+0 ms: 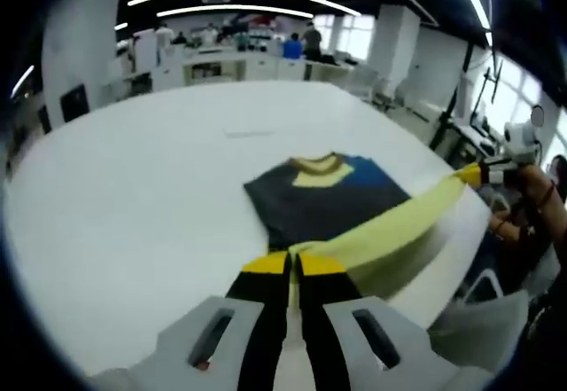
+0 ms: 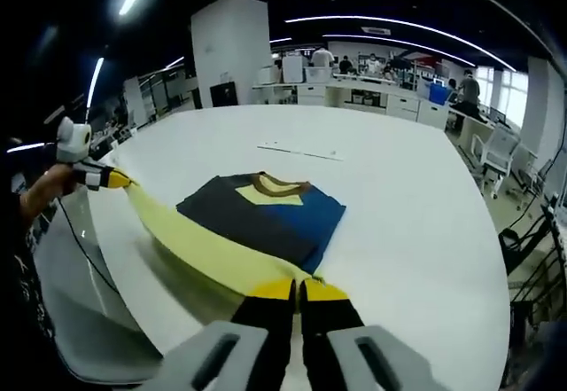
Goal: Fold the garment on the visible template until the final outline fits inside the template.
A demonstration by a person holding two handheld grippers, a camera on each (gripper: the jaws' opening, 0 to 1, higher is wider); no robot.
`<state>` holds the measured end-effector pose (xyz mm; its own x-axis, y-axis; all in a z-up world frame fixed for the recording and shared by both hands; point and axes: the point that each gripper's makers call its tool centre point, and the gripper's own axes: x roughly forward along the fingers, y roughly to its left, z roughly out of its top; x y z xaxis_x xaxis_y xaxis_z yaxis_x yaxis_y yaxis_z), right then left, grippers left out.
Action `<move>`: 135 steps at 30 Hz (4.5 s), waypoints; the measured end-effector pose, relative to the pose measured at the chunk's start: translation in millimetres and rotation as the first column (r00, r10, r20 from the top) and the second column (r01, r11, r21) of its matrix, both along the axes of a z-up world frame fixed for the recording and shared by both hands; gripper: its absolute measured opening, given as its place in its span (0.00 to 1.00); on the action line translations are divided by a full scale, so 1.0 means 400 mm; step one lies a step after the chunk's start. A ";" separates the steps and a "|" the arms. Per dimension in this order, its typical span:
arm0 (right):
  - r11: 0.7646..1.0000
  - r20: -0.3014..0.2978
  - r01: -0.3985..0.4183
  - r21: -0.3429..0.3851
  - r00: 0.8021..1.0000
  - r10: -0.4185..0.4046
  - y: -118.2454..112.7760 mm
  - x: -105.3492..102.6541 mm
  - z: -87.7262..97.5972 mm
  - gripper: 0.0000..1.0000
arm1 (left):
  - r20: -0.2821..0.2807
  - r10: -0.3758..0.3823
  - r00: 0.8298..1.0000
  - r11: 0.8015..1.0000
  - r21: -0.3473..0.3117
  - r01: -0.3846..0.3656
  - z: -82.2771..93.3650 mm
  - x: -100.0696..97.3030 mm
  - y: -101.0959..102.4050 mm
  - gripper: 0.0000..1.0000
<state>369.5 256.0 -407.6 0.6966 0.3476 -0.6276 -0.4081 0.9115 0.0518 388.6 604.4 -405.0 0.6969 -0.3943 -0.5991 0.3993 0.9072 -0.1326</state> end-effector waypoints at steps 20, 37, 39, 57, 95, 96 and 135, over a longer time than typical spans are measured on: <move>0.999 0.086 0.029 -0.019 0.996 -0.027 -0.008 0.159 0.049 0.00 | 0.091 0.060 0.994 0.998 -0.013 -0.059 0.053 0.158 0.000 0.00; 0.997 0.125 0.080 0.013 0.989 -0.081 -0.018 0.295 0.064 0.00 | 0.160 0.142 0.977 0.989 -0.055 -0.134 0.074 0.308 -0.004 0.00; 0.996 0.122 0.084 0.012 0.989 -0.085 -0.019 0.311 0.053 0.00 | 0.158 0.149 0.976 0.988 -0.056 -0.142 0.065 0.324 -0.005 0.00; 0.989 0.084 0.147 0.014 0.986 -0.147 -0.023 0.453 -0.071 0.00 | 0.101 0.276 0.956 0.959 -0.096 -0.267 -0.065 0.463 0.003 0.00; 0.966 -0.084 0.256 0.041 0.964 -0.252 -0.025 0.540 -0.299 0.00 | 0.018 0.381 0.924 0.925 -0.011 -0.381 -0.291 0.530 0.020 0.00; 0.967 -0.090 0.251 0.039 0.965 -0.247 -0.024 0.539 -0.303 0.00 | 0.022 0.372 0.928 0.928 -0.002 -0.372 -0.293 0.530 0.019 0.00; 0.995 0.032 0.055 -0.082 0.998 -0.053 -0.028 0.544 -0.300 0.21 | 0.195 -0.071 0.978 0.963 0.270 0.016 -0.281 0.563 -0.005 0.36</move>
